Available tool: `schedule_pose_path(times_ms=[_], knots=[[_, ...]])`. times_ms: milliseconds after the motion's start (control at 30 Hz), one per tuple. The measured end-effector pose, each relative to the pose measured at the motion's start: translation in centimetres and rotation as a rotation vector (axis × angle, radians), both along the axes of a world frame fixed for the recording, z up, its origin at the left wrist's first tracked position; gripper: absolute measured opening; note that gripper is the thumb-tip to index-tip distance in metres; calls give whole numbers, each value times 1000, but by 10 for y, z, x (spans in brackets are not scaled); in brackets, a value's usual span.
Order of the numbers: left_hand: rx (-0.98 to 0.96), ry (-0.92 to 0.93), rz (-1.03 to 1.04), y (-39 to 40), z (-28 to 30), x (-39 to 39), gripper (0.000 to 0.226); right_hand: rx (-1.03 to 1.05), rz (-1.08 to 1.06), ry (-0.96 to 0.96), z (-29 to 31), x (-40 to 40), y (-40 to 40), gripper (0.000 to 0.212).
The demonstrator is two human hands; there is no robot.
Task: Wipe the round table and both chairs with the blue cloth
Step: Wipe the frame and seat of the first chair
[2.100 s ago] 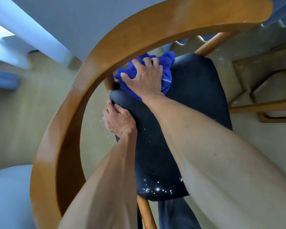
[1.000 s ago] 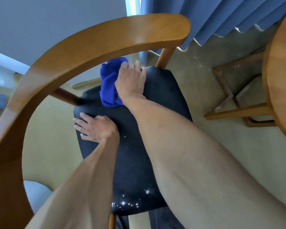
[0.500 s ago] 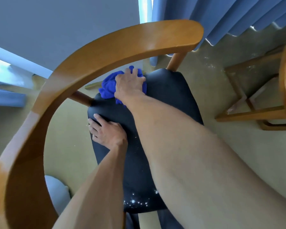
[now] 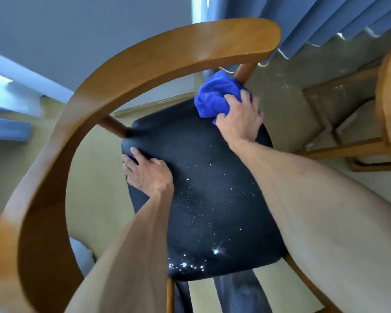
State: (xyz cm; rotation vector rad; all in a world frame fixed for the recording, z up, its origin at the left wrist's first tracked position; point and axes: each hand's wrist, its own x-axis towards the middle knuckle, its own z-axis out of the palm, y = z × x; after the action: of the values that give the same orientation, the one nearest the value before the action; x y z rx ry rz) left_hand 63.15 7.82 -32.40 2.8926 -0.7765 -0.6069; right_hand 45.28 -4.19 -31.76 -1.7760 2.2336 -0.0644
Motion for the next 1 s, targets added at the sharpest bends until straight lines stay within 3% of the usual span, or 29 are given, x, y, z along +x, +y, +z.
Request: schedule_pose_path(times_ms=[133, 300, 567, 667, 833, 1000], knots=[[-136, 90, 40, 30, 1, 12, 47, 1, 74, -3, 4, 4, 4, 43], [-53, 161, 449, 75, -2, 35, 39, 101, 33, -140, 8, 21, -7, 47], [-2, 283, 538, 94, 7, 58, 32, 153, 357, -169, 5, 183, 84, 54], [42, 330, 523, 99, 10, 60, 33, 142, 404, -133, 4, 224, 123, 48], [61, 294, 494, 108, 5, 56, 37, 104, 494, -77, 2, 209, 115, 33], [-75, 89, 34, 80, -1, 41, 36, 63, 389, 17, 4, 151, 94, 42]])
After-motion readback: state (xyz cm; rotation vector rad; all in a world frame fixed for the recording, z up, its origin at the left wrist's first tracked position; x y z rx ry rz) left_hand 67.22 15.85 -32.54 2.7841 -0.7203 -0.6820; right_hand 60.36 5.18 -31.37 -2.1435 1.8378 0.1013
